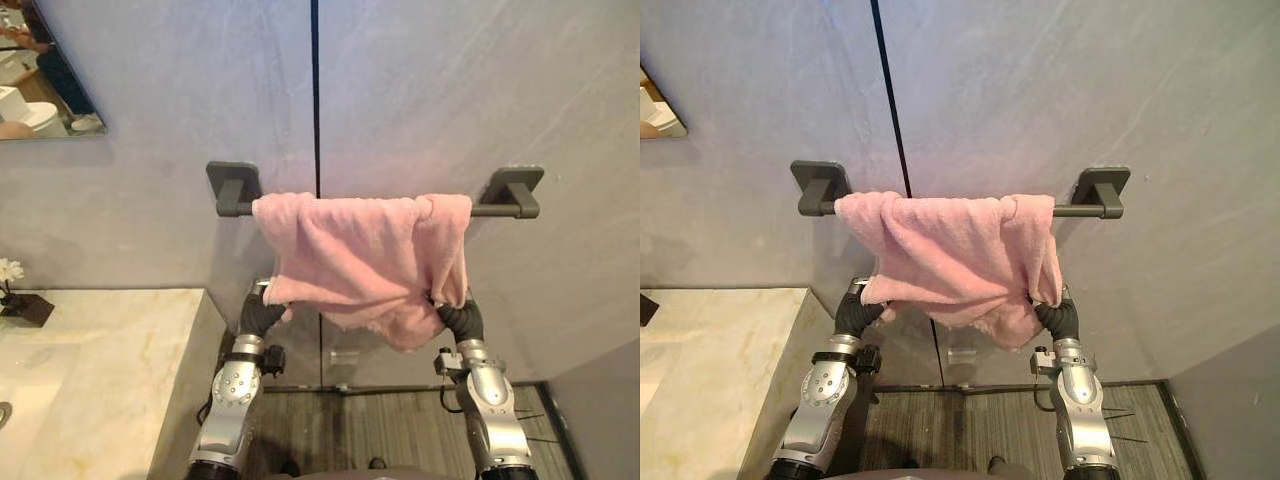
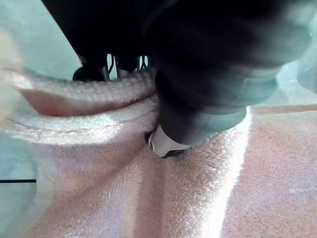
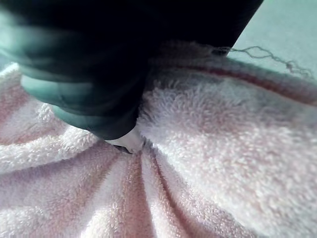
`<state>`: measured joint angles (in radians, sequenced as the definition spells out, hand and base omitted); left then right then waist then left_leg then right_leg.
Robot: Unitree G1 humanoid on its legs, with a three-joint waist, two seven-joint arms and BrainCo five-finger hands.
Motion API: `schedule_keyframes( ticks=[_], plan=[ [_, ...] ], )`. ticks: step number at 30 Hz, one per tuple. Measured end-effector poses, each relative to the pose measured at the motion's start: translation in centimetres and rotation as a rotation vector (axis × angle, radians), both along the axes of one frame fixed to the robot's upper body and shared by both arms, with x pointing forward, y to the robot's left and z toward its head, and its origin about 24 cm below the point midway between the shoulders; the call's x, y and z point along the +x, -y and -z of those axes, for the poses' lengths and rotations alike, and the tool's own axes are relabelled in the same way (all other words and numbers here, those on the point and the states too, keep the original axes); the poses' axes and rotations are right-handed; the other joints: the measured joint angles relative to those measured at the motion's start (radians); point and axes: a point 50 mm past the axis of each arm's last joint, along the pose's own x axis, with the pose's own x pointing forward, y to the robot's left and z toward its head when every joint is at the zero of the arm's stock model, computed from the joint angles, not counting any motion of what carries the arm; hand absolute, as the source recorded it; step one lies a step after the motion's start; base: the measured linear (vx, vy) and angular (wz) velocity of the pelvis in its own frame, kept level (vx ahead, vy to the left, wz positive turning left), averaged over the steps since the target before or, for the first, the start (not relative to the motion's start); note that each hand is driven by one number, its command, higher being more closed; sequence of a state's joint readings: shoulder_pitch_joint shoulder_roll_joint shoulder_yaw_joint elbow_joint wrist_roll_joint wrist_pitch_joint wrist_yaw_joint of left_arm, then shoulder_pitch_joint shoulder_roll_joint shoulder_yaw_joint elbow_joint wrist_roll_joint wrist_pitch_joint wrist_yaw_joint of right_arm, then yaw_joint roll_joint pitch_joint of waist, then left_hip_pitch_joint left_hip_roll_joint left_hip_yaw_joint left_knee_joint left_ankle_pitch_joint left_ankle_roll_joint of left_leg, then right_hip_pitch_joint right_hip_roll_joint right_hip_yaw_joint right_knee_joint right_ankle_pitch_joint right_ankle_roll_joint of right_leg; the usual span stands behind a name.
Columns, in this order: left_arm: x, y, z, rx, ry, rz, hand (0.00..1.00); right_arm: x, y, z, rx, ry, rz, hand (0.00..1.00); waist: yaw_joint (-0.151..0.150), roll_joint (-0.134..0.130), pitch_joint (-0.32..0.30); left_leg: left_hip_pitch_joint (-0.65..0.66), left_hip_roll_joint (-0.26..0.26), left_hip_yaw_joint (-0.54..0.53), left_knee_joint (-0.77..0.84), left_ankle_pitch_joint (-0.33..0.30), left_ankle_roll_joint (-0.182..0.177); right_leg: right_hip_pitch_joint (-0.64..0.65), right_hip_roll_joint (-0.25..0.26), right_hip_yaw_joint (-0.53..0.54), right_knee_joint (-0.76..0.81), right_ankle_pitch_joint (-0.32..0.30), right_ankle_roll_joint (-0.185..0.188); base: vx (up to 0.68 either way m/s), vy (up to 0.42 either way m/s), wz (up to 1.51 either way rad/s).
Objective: Organize washtable
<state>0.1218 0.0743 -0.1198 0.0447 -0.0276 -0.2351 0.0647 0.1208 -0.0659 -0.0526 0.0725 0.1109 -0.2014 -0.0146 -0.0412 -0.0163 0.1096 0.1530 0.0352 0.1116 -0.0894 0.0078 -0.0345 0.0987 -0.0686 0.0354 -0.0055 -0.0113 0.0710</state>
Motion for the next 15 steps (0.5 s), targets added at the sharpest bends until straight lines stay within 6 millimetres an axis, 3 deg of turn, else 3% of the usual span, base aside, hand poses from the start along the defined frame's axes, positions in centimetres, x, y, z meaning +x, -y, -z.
schedule_keyframes(
  ticks=[6, 15],
  plan=[
    [-0.9, -0.1, 3.2, 0.009, -0.139, -0.003, 1.00, 0.6, -0.4, 1.2, 0.029, -0.024, 0.012, 1.00, 0.002, 0.004, -0.001, 0.000, -0.006, 0.003, 0.003, 0.001, 0.005, 0.006, 0.001, 0.000, 0.001, -0.001, 0.002, 0.01, -0.002, -0.01],
    [-2.0, 0.0, 6.4, 0.002, -0.285, -0.019, 1.00, 0.9, -1.1, 2.6, 0.060, -0.084, 0.011, 1.00, 0.005, 0.025, -0.016, 0.018, -0.004, 0.000, -0.001, -0.003, -0.001, 0.019, 0.000, -0.003, 0.005, -0.005, 0.006, -0.04, -0.025, 0.01]
  ],
)
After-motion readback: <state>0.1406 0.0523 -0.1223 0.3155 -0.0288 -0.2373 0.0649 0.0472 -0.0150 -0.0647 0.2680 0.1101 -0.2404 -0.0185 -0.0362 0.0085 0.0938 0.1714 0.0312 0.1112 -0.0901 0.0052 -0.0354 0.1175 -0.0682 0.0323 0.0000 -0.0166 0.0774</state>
